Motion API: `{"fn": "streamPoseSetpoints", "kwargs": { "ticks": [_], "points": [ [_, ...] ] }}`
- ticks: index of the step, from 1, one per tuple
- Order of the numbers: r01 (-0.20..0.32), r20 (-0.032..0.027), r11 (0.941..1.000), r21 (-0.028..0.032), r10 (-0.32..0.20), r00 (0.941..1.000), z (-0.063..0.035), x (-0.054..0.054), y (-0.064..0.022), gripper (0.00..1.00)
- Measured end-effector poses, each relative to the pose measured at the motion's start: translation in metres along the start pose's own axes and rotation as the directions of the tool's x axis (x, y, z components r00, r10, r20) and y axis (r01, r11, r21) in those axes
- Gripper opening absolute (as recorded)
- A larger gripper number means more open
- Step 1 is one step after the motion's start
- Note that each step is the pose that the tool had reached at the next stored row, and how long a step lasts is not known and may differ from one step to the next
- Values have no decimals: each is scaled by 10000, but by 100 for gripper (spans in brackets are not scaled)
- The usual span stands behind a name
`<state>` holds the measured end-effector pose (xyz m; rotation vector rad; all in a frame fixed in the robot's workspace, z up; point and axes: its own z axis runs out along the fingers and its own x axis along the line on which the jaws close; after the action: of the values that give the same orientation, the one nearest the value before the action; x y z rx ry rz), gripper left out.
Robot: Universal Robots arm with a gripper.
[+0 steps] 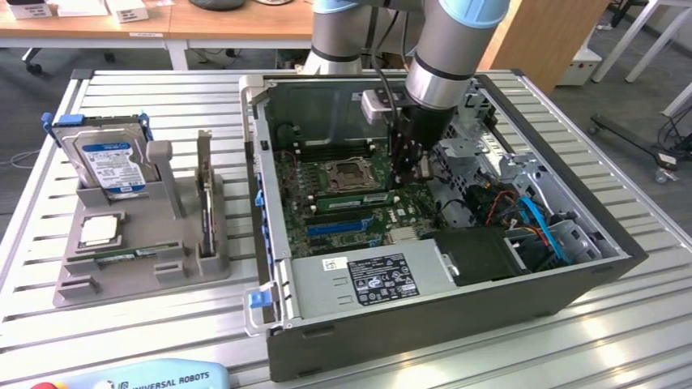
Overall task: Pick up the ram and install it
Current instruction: 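Press down the ram until it locks into place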
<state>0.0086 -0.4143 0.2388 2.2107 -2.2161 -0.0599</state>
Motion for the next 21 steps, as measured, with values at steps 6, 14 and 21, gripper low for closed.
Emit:
{"fn": "streamPoseSetpoints", "kwargs": {
  "ticks": [6,14,21],
  "points": [
    [0,-3,10000,3,0,10000,25,1,-1,10],
    [1,-2,10000,3,-1,10000,31,-17,-1,10],
    [1,-4,10000,13,-1,10000,58,-16,-2,10]
  ]
}}
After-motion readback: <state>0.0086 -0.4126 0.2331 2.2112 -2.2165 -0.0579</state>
